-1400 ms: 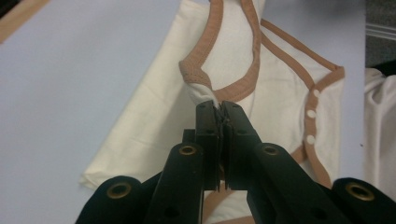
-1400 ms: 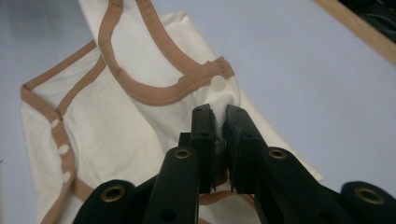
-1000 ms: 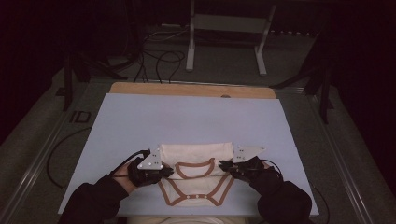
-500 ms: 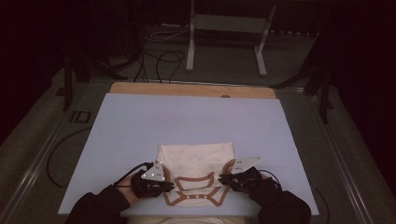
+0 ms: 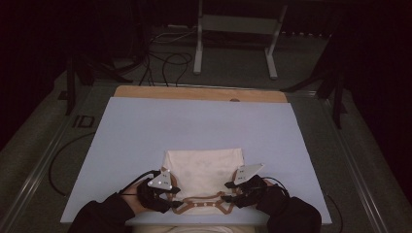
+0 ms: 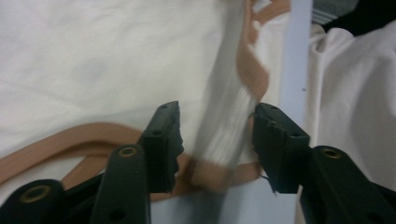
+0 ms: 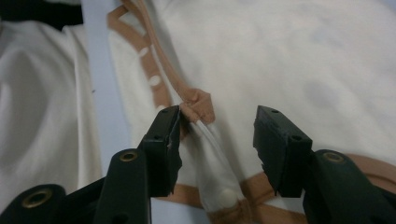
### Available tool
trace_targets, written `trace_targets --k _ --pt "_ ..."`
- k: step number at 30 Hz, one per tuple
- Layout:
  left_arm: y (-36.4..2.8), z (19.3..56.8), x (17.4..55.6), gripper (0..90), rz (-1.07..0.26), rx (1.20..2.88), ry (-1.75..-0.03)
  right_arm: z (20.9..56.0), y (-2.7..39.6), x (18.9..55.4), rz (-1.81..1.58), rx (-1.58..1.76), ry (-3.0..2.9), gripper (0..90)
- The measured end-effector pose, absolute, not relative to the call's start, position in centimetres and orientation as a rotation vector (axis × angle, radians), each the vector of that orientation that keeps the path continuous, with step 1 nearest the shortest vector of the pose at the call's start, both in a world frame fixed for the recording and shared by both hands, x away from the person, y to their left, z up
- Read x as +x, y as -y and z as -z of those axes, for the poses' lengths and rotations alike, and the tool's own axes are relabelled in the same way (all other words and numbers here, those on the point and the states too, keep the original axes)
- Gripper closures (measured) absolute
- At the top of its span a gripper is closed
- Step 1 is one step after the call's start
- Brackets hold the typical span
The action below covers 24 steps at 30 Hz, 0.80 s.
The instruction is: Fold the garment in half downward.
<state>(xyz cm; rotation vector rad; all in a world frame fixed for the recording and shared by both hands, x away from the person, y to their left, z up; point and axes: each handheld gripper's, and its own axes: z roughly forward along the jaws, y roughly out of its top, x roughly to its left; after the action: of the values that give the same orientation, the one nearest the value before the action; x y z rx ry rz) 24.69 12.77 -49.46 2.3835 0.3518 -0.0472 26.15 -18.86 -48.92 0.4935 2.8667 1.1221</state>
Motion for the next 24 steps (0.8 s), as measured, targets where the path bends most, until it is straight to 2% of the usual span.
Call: trace_targets --k 1,4,7,9,15,19,24 --pt "-12.6 49.6 24.5 59.7 0.042 2.386 -0.342 48.9 18.8 26.0 -1.123 0.477 -2.868 64.5" --pt "-12.4 49.7 24.1 68.4 0.06 2.402 -0.307 48.6 18.5 25.1 -1.083 0.445 -2.909 79.5" --pt "-12.4 49.6 23.8 82.6 0.067 2.413 -0.288 48.7 18.5 24.8 -1.086 0.38 -2.916 84.0" --pt "-12.4 49.4 23.6 87.5 0.066 2.429 -0.272 48.6 18.6 24.5 -1.08 0.372 -2.922 88.4" --pt "-12.6 49.5 23.2 87.7 0.085 2.427 -0.261 48.5 18.8 23.9 -1.088 0.323 -2.933 89.4" --pt "-12.7 50.0 23.1 74.2 0.16 2.427 -0.246 48.5 18.8 23.4 -1.105 0.369 -2.969 86.8" --pt "-12.8 50.4 23.0 68.8 0.186 2.446 -0.247 49.4 18.8 23.4 -1.104 0.313 -3.013 77.7"
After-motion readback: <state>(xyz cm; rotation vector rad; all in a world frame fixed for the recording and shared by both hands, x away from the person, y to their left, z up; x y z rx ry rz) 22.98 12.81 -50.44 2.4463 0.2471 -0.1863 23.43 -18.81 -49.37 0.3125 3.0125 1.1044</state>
